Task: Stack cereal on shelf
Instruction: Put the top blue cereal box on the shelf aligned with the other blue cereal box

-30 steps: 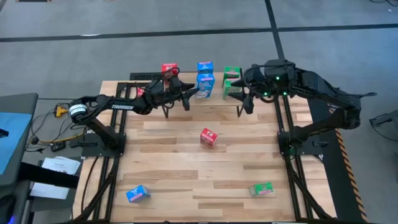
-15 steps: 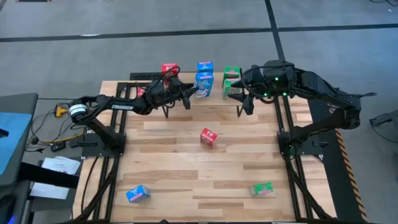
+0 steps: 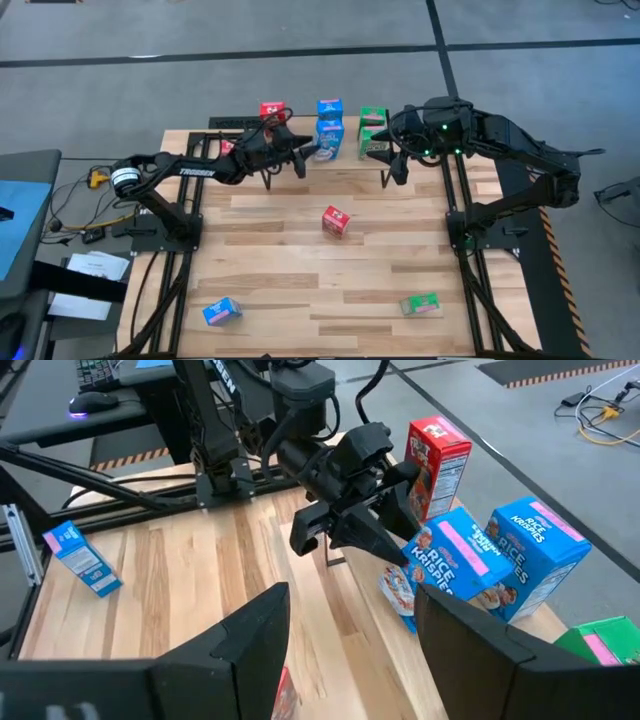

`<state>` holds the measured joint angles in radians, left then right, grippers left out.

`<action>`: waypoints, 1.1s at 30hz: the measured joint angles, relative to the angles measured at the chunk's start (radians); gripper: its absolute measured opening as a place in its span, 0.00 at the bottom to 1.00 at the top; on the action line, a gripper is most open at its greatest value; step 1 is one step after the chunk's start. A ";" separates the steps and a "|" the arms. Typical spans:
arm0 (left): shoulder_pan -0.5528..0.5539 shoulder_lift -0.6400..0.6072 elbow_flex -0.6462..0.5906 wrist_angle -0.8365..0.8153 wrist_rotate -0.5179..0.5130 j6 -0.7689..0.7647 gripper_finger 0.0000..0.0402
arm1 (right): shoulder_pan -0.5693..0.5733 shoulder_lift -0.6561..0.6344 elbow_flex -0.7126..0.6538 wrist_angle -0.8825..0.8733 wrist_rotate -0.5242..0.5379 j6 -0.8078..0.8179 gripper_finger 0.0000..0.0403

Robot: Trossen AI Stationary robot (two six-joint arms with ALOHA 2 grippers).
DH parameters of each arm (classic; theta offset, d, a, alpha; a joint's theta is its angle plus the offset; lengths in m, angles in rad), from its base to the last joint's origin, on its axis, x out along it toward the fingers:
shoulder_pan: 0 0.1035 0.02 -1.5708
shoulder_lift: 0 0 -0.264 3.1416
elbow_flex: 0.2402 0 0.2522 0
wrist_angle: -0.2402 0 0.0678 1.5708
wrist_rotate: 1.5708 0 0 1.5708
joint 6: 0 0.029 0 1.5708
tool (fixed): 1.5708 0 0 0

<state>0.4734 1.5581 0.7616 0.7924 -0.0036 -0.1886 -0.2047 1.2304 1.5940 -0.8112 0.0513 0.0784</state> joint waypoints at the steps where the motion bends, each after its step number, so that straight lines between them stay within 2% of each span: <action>1: 0.000 0.000 0.000 -0.006 0.000 0.000 0.48 | 0.000 0.000 0.000 0.000 0.000 0.000 0.60; 12: 0.000 0.000 0.000 -0.035 0.001 0.001 0.65 | 0.000 0.000 0.000 0.000 0.000 0.000 0.60; 16: 0.001 0.000 0.000 -0.042 0.041 0.001 0.70 | 0.000 0.000 0.000 0.000 0.000 0.000 0.60; 23: 0.002 -0.001 0.000 -0.062 0.053 -0.035 0.71 | 0.000 0.000 0.000 0.000 0.000 0.000 0.60; 33: 0.019 -0.086 0.000 -0.215 0.044 -0.008 0.71 | 0.000 0.000 0.000 0.000 0.000 0.001 0.60</action>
<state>0.4920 1.4724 0.7620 0.5773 0.0406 -0.1970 -0.2047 1.2304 1.5940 -0.8108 0.0513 0.0792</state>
